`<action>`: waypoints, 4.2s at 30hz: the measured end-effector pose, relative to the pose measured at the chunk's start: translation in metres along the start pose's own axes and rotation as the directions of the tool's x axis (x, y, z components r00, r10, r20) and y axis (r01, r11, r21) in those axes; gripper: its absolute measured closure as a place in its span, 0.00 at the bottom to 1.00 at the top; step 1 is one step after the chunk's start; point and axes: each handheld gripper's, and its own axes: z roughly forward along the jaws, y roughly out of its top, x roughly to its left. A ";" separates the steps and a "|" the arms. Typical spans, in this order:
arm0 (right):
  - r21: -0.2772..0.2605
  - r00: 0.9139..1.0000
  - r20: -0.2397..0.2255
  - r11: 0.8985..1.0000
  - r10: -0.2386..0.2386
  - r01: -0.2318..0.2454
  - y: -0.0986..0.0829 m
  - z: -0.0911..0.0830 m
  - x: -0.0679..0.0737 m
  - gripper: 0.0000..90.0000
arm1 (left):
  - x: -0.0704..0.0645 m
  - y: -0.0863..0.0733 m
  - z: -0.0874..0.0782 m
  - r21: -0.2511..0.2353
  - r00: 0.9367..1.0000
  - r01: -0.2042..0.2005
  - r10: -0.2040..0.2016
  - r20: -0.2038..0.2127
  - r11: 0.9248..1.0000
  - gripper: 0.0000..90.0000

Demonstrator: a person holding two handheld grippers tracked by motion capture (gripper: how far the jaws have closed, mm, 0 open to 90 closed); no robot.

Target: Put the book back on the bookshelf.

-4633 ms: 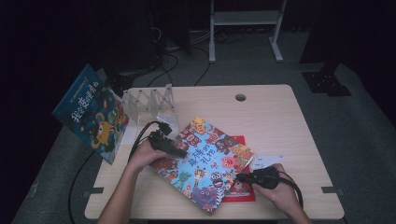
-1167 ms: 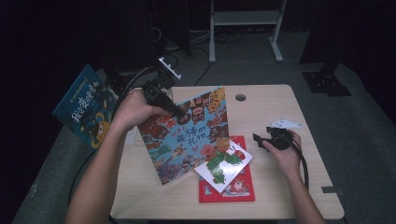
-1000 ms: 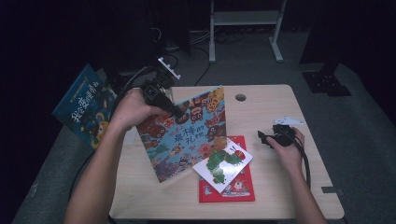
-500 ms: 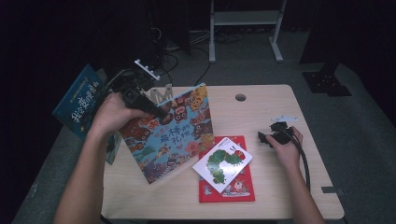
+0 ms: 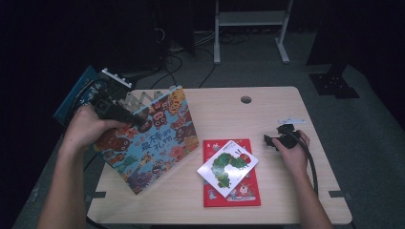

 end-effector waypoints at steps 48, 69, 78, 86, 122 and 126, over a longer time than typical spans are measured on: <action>0.000 1.000 0.006 1.000 0.010 -0.010 0.001 0.001 -0.004 0.16 | 0.050 -0.102 -0.062 -0.101 0.893 0.377 -0.390 -0.227 0.921 0.90; 0.000 1.000 0.007 1.000 0.008 -0.008 0.001 0.001 -0.004 0.16 | 0.060 -0.079 -0.048 -0.166 0.823 0.426 -0.457 -0.336 0.889 0.90; 0.000 1.000 0.007 1.000 0.008 -0.008 0.001 0.001 -0.004 0.16 | 0.069 -0.068 -0.042 -0.190 0.806 0.438 -0.477 -0.350 0.879 0.89; 0.000 1.000 0.007 1.000 0.008 -0.008 0.001 0.001 -0.004 0.16 | 0.074 -0.056 -0.033 -0.210 0.794 0.436 -0.483 -0.369 0.875 0.89; 0.000 1.000 0.007 1.000 0.009 -0.009 0.001 0.001 -0.004 0.16 | 0.079 -0.036 -0.039 -0.261 0.752 0.417 -0.492 -0.439 0.871 0.81; 0.000 1.000 0.007 1.000 0.010 -0.010 0.001 0.001 -0.004 0.16 | 0.076 -0.034 -0.048 -0.272 0.755 0.399 -0.482 -0.443 0.876 0.83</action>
